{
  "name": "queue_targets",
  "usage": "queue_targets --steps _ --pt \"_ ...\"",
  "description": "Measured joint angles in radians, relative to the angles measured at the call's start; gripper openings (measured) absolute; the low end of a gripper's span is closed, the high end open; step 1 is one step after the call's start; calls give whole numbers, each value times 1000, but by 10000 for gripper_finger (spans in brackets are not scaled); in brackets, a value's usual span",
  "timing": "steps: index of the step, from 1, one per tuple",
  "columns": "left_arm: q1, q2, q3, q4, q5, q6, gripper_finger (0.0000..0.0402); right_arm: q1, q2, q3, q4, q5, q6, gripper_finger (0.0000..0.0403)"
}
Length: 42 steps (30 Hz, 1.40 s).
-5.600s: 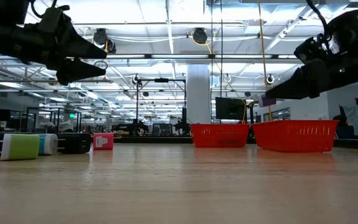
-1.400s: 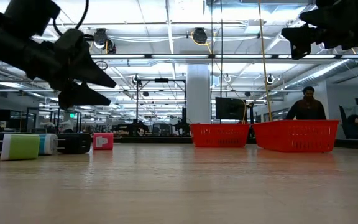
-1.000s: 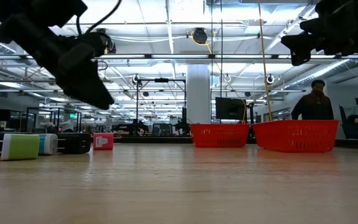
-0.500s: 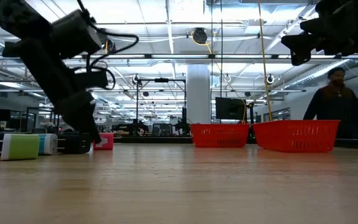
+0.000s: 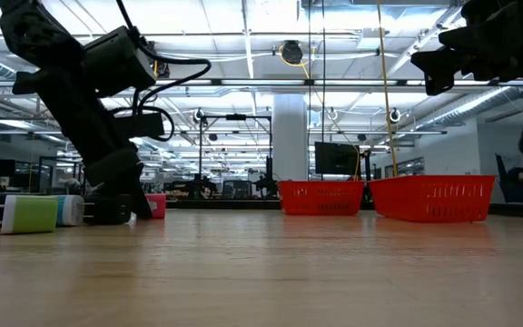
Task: Pick & Place Office items
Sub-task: Put the pink charger adapter into the bottom red bin
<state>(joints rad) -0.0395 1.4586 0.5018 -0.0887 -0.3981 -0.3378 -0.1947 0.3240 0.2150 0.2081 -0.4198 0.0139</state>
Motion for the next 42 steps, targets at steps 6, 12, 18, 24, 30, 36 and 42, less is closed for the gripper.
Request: queue_targets --steps 6,12,18,24,30,36,42 --pt "0 0 -1 10 -3 -4 296 0 2 0 -4 0 0 221" --pt "0 1 -1 16 -3 -4 283 0 3 0 -4 0 0 221" --pt "0 1 -2 17 4 -7 223 0 5 0 -4 0 0 221" --pt "0 1 -2 13 5 -8 160 0 6 0 -4 2 0 221" --pt "0 6 -2 15 6 -9 156 0 18 0 -3 3 0 221" --pt "-1 8 -2 22 8 -52 188 0 27 0 -4 3 -1 221" --pt "0 -27 -2 137 71 -137 150 0 40 0 -4 5 -36 221"
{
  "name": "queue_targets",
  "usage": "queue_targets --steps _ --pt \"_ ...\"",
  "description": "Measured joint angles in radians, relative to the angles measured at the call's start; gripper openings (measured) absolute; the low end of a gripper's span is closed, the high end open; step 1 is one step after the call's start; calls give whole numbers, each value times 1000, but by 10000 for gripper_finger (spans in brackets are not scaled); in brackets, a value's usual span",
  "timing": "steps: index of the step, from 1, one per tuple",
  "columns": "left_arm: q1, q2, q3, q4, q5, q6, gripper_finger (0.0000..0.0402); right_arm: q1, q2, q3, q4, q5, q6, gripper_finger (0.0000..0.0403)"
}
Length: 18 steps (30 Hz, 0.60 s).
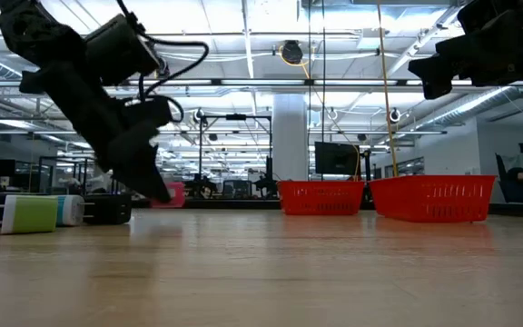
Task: Pick & Place Office items
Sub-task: Put the pink charger adapter into the bottom red bin
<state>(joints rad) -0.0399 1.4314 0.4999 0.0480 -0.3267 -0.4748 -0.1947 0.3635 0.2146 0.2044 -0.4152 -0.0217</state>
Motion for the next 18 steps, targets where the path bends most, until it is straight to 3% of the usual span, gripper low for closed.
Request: queue_targets --steps 8,14,18 --pt "0 -43 0 310 19 -151 150 0 60 0 13 156 -25 221" --pt "0 -43 1 572 67 -261 177 0 170 0 124 160 -63 221" --pt "0 -43 1 664 117 -333 169 0 273 0 204 199 -118 221"
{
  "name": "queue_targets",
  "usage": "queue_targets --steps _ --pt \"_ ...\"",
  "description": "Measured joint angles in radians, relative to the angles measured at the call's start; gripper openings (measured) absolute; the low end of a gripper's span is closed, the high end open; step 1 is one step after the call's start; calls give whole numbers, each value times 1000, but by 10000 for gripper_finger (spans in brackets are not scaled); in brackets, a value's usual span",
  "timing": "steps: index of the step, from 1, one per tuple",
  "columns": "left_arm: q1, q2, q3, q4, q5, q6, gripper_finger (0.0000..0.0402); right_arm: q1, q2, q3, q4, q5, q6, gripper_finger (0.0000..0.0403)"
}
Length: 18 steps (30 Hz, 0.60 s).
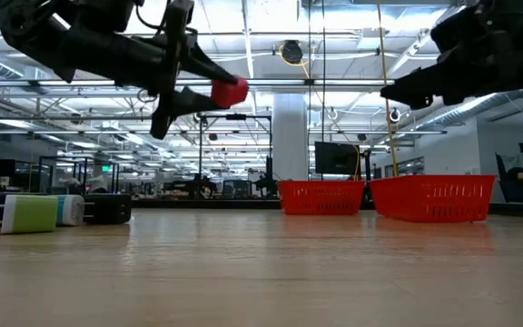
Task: Pick & Place Office items
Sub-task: Put the pink charger adapter into the bottom red bin
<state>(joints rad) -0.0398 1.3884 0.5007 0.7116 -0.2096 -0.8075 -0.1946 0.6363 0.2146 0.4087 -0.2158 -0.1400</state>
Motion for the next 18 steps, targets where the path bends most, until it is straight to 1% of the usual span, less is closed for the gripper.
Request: queue_targets --steps 3,6,8,11,14,16,18 --pt "-3 0 0 9 59 -51 152 0 89 0 90 7 -11 221" --pt "-12 0 0 20 105 -77 152 5 185 0 195 7 -35 221" --pt "-22 0 0 26 117 -78 156 17 249 0 266 10 -63 221" --pt "-36 0 0 25 124 -78 174 45 348 0 406 15 -115 221" --pt "-50 0 8 17 133 -66 175 85 445 0 574 85 -164 223" --pt "-56 0 27 2 142 -55 163 107 506 0 664 116 -211 230" --pt "-59 0 58 -29 157 -34 151 121 560 15 720 118 -236 242"
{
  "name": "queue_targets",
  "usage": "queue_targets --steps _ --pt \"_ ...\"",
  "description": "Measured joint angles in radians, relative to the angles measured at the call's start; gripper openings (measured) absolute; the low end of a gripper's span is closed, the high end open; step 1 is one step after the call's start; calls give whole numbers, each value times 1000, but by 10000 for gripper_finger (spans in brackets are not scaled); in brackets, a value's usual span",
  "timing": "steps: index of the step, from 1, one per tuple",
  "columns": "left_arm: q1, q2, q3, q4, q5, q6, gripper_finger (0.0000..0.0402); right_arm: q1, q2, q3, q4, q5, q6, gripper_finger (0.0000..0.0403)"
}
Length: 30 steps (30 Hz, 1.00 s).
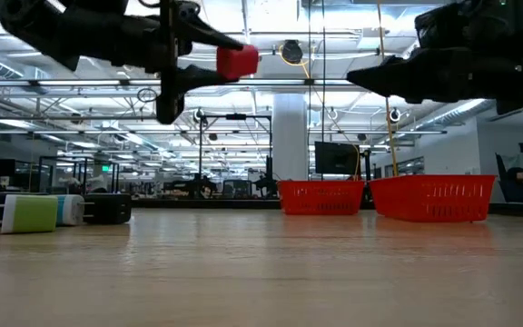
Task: Pick & Place Office items
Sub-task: Put the pink charger adapter into the bottom red bin
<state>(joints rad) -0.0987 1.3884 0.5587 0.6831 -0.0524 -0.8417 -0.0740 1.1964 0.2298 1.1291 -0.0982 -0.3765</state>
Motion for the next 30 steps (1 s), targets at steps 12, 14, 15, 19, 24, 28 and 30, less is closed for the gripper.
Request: queue_targets --steps 12,14,15,19,24,28,30 --pt "0 79 189 -211 77 62 172 86 221 195 2 45 -166 298" --pt "0 108 209 -213 110 70 163 93 248 221 2 45 -218 298" --pt "0 127 224 -214 117 78 157 96 259 231 2 45 -234 298" --pt "12 177 265 -210 163 84 152 113 300 283 -34 38 -249 293" --pt "33 215 292 -214 200 97 173 140 333 320 -73 -55 -250 291" --pt "43 214 291 -218 211 100 175 162 340 330 -72 -63 -281 290" --pt "44 214 290 -215 212 98 162 168 340 330 -71 -62 -304 290"
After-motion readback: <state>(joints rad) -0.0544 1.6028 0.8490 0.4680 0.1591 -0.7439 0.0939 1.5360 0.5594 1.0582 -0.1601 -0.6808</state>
